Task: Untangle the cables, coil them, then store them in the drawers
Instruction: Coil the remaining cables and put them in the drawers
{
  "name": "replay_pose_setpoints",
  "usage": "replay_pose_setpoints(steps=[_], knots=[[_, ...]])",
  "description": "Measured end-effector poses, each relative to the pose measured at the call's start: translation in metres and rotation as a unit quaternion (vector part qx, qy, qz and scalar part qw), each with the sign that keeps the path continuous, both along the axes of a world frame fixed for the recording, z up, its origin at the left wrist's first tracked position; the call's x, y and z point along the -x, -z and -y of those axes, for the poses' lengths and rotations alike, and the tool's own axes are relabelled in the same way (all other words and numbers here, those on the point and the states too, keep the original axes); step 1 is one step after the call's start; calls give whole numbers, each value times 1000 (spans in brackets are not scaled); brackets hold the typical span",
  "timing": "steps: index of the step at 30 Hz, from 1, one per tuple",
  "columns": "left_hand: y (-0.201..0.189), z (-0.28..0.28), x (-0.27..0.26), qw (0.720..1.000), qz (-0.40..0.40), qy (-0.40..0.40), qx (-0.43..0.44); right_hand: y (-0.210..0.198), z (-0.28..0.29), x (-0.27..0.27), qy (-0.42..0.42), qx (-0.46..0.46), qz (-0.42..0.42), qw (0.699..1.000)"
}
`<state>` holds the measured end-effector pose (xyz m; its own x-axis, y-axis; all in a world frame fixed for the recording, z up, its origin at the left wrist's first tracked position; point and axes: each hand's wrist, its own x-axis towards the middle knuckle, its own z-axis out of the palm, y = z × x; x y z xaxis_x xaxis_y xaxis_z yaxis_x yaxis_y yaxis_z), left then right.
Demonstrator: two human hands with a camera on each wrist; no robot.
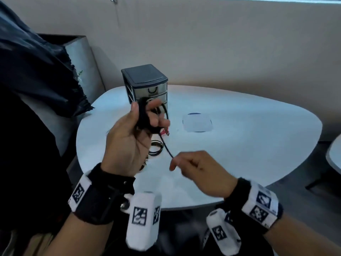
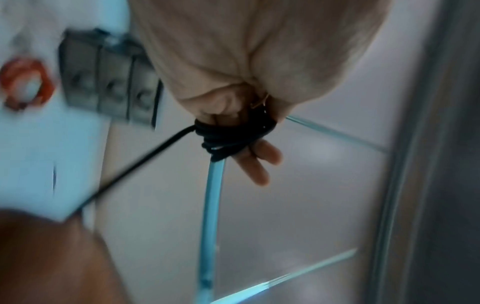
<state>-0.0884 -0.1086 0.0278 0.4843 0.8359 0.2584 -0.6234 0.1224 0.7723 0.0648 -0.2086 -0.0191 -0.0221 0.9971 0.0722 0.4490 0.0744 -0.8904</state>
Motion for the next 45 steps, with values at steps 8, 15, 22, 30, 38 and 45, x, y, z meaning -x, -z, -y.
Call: replay_pose_setpoints(steps=[8,15,22,30,38,45], knots=[[50,-9,0,894,-379,-12,-238,-60,15,4,-54,-39,53,996],[22,27,0,955,-181,181,-148,-57,-17,-37,115,-112,-27,987],[14,8,0,996,-71,23,-56,10,10,5,-30,60,-7,998],[45,-5,-4,897,-380,-37,-224,-69,10,-9,-47,-12,70,996],[13,26,13,968,-149,188,-69,-65,-16,-35,6,-10,-150,989],[-2,5,31,997,23,71,16,-2,-5,5,-43,54,-46,997]])
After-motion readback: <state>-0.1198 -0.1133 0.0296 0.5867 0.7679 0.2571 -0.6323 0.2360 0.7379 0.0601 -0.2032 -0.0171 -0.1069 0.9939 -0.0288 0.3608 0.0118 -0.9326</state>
